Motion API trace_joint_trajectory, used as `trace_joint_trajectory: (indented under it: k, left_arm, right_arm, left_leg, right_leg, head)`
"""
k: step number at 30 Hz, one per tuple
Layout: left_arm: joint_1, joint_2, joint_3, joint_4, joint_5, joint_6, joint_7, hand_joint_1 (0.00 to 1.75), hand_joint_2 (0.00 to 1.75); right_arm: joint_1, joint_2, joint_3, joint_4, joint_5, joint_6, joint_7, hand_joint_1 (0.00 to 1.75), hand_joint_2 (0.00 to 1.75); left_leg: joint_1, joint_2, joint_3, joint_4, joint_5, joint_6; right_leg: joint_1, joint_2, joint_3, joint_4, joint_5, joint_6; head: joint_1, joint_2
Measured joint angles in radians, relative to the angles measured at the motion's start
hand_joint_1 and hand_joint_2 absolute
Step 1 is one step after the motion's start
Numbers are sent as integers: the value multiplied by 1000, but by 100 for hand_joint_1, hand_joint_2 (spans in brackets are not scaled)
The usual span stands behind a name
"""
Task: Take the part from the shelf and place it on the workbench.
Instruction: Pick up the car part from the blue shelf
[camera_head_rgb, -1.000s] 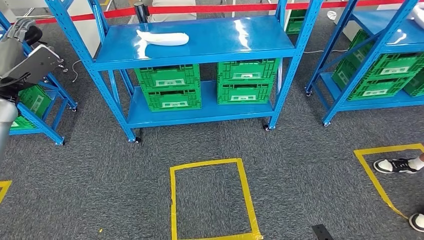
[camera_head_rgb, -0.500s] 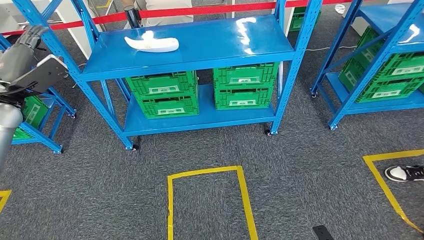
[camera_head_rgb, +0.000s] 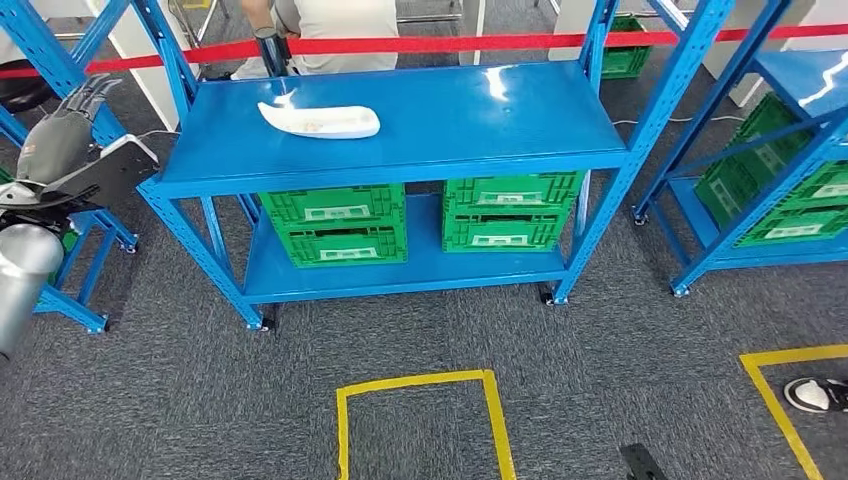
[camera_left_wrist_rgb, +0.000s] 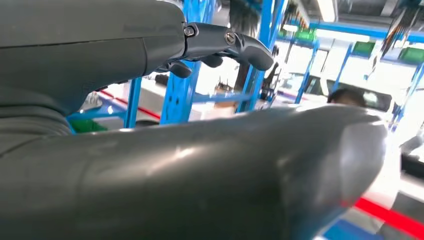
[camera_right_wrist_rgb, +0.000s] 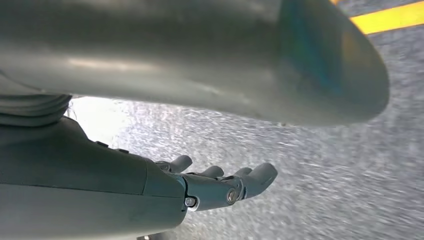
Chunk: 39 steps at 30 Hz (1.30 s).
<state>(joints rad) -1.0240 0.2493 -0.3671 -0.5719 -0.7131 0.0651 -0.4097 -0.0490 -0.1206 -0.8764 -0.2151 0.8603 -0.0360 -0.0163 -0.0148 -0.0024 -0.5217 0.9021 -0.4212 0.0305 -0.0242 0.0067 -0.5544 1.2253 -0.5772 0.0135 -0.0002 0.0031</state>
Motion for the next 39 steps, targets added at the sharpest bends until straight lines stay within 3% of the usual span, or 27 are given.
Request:
trace_joint_trajectory:
  k: [2,3,4,7,8,10,11,13,14,15,17,18,19,20,22,23,24,26,28,29,31,32,33,34,37,38,39]
  left_arm:
    - [18,-4,-4,-1,5,-2,0,0,0]
    - [24,-6,-6,-3,11,-4,-2,0,0]
    - [29,-7,-10,-5,18,-8,-5,0,0]
    - [48,-7,-24,-8,34,-19,-11,0,0]
    - [52,-5,-27,-13,36,-21,-12,0,0]
    - [41,-2,-30,-33,48,-26,-18,0,0]
    - [35,0,-31,-46,63,-32,-27,0,0]
    - [41,6,-37,-72,113,-63,-49,0,0]
    - [61,10,-41,-92,144,-86,-60,0,0]
    - [89,14,-47,-117,175,-111,-67,0,0]
    - [159,22,-60,-190,235,-158,-68,0,0]
    - [191,26,-67,-232,262,-177,-64,0,0]
    - [219,31,-76,-274,289,-195,-60,0,0]
    - [246,37,-86,-310,311,-210,-56,0,0]
    - [293,47,-106,-367,344,-235,-51,0,0]
    - [315,52,-118,-396,356,-245,-50,0,0]
    - [330,56,-127,-424,366,-253,-51,0,0]
    - [347,56,-144,-477,384,-267,-52,0,0]
    - [353,52,-160,-509,394,-280,-53,0,0]
    - [357,49,-169,-521,396,-285,-52,0,0]
    - [365,45,-186,-540,398,-291,-49,0,0]
    - [369,43,-193,-548,401,-294,-48,0,0]
    - [371,41,-199,-555,404,-297,-46,0,0]
    - [373,39,-205,-562,406,-301,-44,0,0]
    - [374,31,-225,-575,409,-306,-34,0,0]
    - [374,28,-231,-578,409,-306,-29,0,0]
    - [375,26,-237,-580,409,-306,-26,0,0]
  right_arm:
    - [8,0,-2,1,1,2,3,0,0]
    - [13,1,-3,2,2,2,4,0,0]
    - [17,1,-4,3,3,3,4,0,0]
    - [29,3,-9,8,6,4,4,0,0]
    - [30,3,-10,10,7,5,5,0,0]
    - [21,0,-10,11,9,6,5,0,0]
    - [15,-3,-11,10,12,6,4,0,0]
    - [7,-9,-14,10,19,7,2,0,0]
    - [7,-11,-15,9,24,7,2,0,0]
    - [8,-12,-17,9,28,8,2,0,0]
    - [13,-12,-20,10,36,11,4,0,0]
    - [16,-12,-22,10,39,11,4,0,0]
    - [17,-11,-24,10,41,11,3,0,0]
    - [18,-11,-27,10,43,11,3,0,0]
    - [16,-11,-32,11,46,11,4,0,0]
    - [16,-12,-34,12,47,11,5,0,0]
    - [16,-13,-36,13,47,12,5,0,0]
    - [18,-18,-40,13,47,12,5,0,0]
    - [13,-21,-43,13,46,11,5,0,0]
    - [10,-22,-45,13,46,10,5,0,0]
    - [11,-22,-48,13,46,10,7,0,0]
    - [13,-22,-50,13,46,10,8,0,0]
    - [14,-22,-52,13,46,10,8,0,0]
    - [14,-22,-54,13,46,10,9,0,0]
    - [16,-22,-60,13,46,10,12,0,0]
    - [16,-23,-62,13,46,10,15,0,0]
    - [16,-22,-63,13,46,10,17,0,0]
  left_leg:
    - [0,-6,55,-11,-37,-2]
    - [0,-10,84,-13,-58,-5]
    - [0,-13,113,-13,-82,-8]
    - [-4,-17,183,-5,-163,-22]
    - [-4,-19,202,1,-184,-29]
    - [2,-21,202,57,-186,-42]
    - [5,-19,170,125,-160,-47]
    - [8,-12,53,297,-117,-58]
    - [11,-9,-8,366,-123,-64]
    - [13,-7,-61,405,-154,-69]
    - [18,-5,-151,410,-242,-72]
    - [19,-4,-183,381,-264,-72]
    - [20,-2,-207,335,-248,-70]
    - [20,1,-222,272,-175,-68]
    - [17,12,-238,132,36,-61]
    - [16,15,-239,89,109,-58]
    - [16,14,-236,67,135,-55]
    - [19,6,-199,68,116,-45]
    - [19,3,-150,66,95,-31]
    - [18,3,-131,65,80,-24]
    - [15,-3,-100,68,52,-16]
    - [13,-8,-87,69,40,-15]
    - [12,-12,-75,71,28,-15]
    - [11,-14,-63,75,16,-16]
    - [8,-18,-37,93,-21,-26]
    - [6,-20,-34,99,-33,-32]
    - [5,-22,-33,109,-40,-39]
  right_leg:
    - [4,0,-83,-3,-84,3]
    - [4,0,-114,-34,-98,5]
    - [3,0,-137,-82,-68,7]
    - [2,-9,-163,-223,203,0]
    - [5,-11,-161,-231,250,-8]
    - [12,-11,-147,-209,223,-28]
    - [12,-10,-134,-206,203,-35]
    - [8,-8,-92,-210,169,-47]
    - [7,-7,-65,-216,150,-50]
    - [5,-5,-37,-222,131,-50]
    - [0,0,26,-234,90,-47]
    - [-3,2,57,-238,69,-44]
    - [-7,4,87,-241,46,-41]
    - [-10,6,111,-244,25,-36]
    - [-11,11,157,-249,-20,-24]
    - [-9,12,180,-258,-40,-17]
    - [-7,12,200,-256,-44,-11]
    - [-5,9,220,-222,-22,-2]
    - [-6,5,173,-109,5,3]
    - [-5,3,130,-46,-11,3]
    - [-1,1,39,29,-99,5]
    - [1,0,6,31,-146,5]
    - [3,0,-16,10,-171,4]
    - [4,0,-27,-33,-156,3]
    - [8,-5,-26,-180,25,-6]
    - [10,-6,-24,-198,66,-10]
    - [11,-7,-22,-200,80,-17]
  head:
    - [0,0]
    - [0,0]
    - [0,0]
    - [-3,0]
    - [-6,0]
    - [-9,0]
    - [-9,0]
    - [-9,0]
    - [-9,0]
    - [-9,0]
    - [-9,0]
    - [-9,0]
    - [-9,0]
    - [-10,0]
    - [-14,0]
    - [-16,0]
    - [-17,0]
    - [-13,0]
    - [-8,0]
    - [-7,0]
    - [-6,0]
    - [-5,0]
    - [-5,0]
    - [-4,0]
    - [-4,0]
    - [-4,0]
    - [-4,0]
